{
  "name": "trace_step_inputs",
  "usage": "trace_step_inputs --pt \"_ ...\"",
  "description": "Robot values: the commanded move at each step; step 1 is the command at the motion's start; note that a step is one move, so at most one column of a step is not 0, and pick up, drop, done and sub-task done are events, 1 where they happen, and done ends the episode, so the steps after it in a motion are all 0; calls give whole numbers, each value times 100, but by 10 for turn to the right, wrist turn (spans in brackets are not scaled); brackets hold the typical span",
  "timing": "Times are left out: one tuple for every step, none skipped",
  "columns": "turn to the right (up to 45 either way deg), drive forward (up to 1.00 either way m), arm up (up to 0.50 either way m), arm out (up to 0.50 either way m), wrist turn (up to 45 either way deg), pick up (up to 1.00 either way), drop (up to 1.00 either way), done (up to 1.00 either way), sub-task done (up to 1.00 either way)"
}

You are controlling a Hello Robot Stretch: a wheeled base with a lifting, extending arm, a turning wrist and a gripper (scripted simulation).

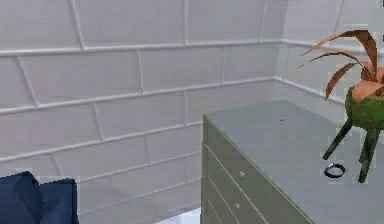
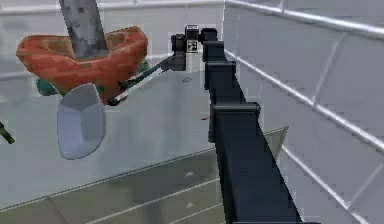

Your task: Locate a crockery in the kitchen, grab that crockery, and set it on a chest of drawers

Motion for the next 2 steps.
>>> trace_step_inputs --pt "0 0 0 -10 0 0 0 0 0" --pt "0 0 0 0 0 0 0 100 0"
